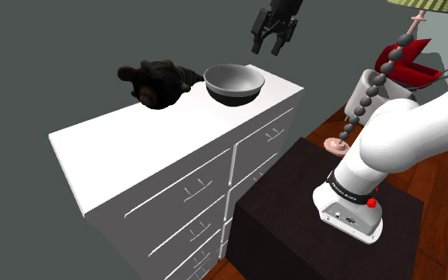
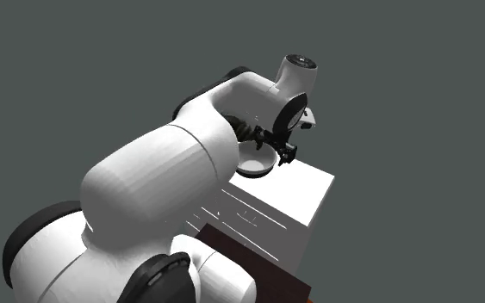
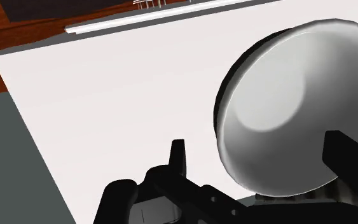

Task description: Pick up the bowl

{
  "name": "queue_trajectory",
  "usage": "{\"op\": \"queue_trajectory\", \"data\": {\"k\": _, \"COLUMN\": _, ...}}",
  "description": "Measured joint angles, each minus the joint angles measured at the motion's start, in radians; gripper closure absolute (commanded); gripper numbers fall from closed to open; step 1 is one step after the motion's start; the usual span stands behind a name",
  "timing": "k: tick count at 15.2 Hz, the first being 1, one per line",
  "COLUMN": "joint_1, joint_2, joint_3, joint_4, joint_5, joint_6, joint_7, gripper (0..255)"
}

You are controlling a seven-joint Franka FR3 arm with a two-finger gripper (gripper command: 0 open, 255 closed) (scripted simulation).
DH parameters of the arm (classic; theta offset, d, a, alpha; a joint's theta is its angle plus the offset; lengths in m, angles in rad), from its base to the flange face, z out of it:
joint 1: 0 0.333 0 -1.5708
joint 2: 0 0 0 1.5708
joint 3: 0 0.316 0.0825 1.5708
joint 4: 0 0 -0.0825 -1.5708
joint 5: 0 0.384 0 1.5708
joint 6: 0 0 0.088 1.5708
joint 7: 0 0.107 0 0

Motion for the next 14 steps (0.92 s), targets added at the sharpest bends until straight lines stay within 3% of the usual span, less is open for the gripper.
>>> {"op": "queue_trajectory", "data": {"k": 5, "joint_1": 0.014, "joint_2": 0.106, "joint_3": -0.023, "joint_4": -0.041, "joint_5": 0.055, "joint_6": 0.114, "joint_7": -0.022, "gripper": 0}}
{"op": "queue_trajectory", "data": {"k": 12, "joint_1": 0.017, "joint_2": 0.134, "joint_3": -0.028, "joint_4": -0.115, "joint_5": 0.070, "joint_6": 0.210, "joint_7": -0.048, "gripper": 0}}
{"op": "queue_trajectory", "data": {"k": 13, "joint_1": 0.018, "joint_2": 0.135, "joint_3": -0.028, "joint_4": -0.120, "joint_5": 0.071, "joint_6": 0.217, "joint_7": -0.050, "gripper": 255}}
{"op": "queue_trajectory", "data": {"k": 14, "joint_1": 0.018, "joint_2": 0.135, "joint_3": -0.027, "joint_4": -0.123, "joint_5": 0.072, "joint_6": 0.220, "joint_7": -0.050, "gripper": 255}}
